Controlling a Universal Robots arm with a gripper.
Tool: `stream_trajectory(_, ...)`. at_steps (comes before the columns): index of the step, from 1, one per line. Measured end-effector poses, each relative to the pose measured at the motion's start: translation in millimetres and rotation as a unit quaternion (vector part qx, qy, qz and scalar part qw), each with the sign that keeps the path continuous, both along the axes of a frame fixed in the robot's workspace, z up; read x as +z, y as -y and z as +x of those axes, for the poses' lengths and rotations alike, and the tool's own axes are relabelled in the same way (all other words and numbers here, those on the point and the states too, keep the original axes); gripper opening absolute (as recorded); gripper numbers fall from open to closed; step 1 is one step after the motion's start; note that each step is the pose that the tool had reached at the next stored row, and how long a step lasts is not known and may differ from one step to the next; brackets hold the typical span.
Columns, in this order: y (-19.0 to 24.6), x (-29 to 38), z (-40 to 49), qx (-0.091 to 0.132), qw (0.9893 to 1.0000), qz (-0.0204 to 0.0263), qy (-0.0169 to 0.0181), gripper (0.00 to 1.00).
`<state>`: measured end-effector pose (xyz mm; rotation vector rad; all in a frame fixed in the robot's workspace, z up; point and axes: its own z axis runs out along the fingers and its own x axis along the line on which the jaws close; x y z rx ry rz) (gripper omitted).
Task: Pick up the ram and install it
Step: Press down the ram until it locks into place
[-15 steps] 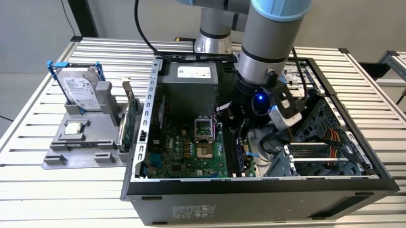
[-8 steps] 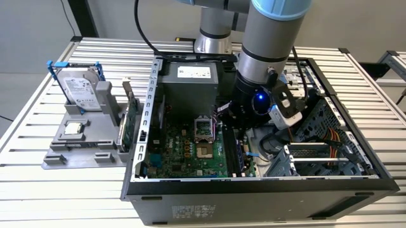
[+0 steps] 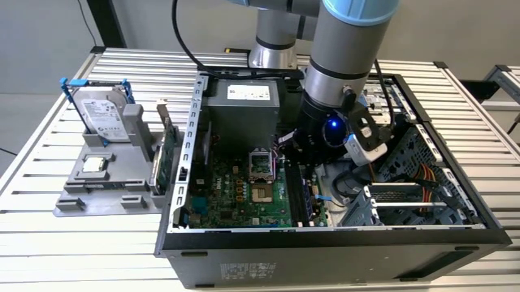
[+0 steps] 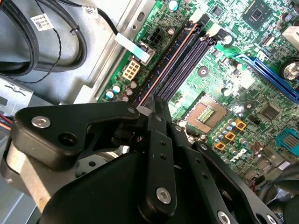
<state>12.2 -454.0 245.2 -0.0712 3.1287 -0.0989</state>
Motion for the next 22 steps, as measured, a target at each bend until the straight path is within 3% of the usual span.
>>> stream_trajectory(4, 0.0, 0.2, 0.0, 0.000, 1.0000, 0.0000, 0.0000, 0.00)
stream_trajectory(11, 0.0, 0.4, 1.4, 0.025, 0.9997, 0.0030, -0.0001, 0.00)
stream_trajectory(22, 0.0, 0.2, 1.7, 0.028, 0.9996, 0.0050, -0.0009, 0.00)
